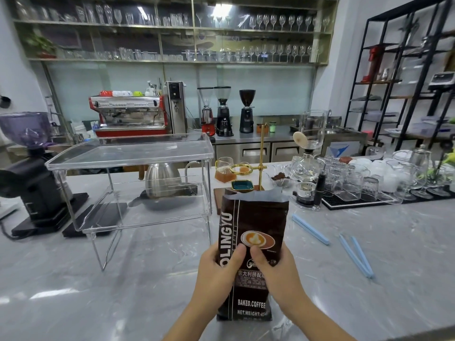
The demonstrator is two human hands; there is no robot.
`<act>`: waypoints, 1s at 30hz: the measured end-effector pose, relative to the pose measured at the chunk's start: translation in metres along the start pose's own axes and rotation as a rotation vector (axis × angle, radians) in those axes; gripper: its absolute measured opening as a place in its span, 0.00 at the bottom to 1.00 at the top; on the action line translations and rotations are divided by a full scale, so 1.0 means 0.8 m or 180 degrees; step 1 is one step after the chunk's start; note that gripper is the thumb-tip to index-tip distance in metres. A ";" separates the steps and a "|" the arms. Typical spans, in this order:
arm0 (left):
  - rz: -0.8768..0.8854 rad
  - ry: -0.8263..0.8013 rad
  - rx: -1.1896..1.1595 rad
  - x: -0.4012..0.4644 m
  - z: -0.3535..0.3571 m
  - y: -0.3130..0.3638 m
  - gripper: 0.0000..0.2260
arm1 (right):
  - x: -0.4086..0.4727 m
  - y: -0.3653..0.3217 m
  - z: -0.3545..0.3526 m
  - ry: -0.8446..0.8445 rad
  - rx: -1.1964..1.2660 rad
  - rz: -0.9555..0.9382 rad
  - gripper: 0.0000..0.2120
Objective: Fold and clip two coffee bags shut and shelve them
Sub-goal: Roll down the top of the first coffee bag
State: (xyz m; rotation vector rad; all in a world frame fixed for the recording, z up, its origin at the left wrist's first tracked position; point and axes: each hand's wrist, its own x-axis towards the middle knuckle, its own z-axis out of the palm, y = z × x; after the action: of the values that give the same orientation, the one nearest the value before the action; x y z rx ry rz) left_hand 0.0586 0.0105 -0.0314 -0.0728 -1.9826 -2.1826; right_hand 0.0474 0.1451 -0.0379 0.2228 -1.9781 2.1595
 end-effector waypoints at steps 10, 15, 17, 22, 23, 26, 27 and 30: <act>0.0466 0.0615 0.0122 0.005 0.009 0.004 0.02 | 0.005 -0.007 0.028 0.0466 -0.0173 -0.0556 0.14; 0.0411 0.0467 0.0402 0.002 0.000 -0.015 0.05 | 0.009 0.029 0.022 0.0252 -0.0349 -0.0386 0.07; 0.0417 0.0418 0.0428 0.002 -0.002 -0.018 0.06 | 0.013 0.035 0.017 0.0106 -0.0466 -0.0329 0.09; 0.0511 0.0443 0.0530 0.009 -0.002 -0.016 0.07 | 0.022 0.031 0.009 0.0003 -0.0489 -0.0380 0.14; 0.0479 0.0423 0.0567 0.008 -0.002 -0.019 0.07 | 0.020 0.035 0.008 -0.0024 -0.0477 -0.0316 0.15; 0.0449 0.0290 0.0690 0.007 -0.006 -0.022 0.07 | 0.020 0.040 0.000 -0.0173 -0.0578 -0.0156 0.14; 0.0461 0.0191 0.0710 0.009 -0.009 -0.020 0.07 | 0.023 0.038 -0.005 -0.0260 -0.0622 -0.0099 0.11; 0.0471 -0.0074 0.0586 0.013 -0.016 -0.005 0.07 | 0.027 0.019 -0.015 -0.0410 -0.0602 0.0043 0.09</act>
State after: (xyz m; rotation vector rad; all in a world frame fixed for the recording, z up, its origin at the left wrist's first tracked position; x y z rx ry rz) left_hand 0.0490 -0.0033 -0.0348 -0.2119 -2.1079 -1.9100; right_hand 0.0228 0.1565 -0.0485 0.3264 -2.2444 1.9947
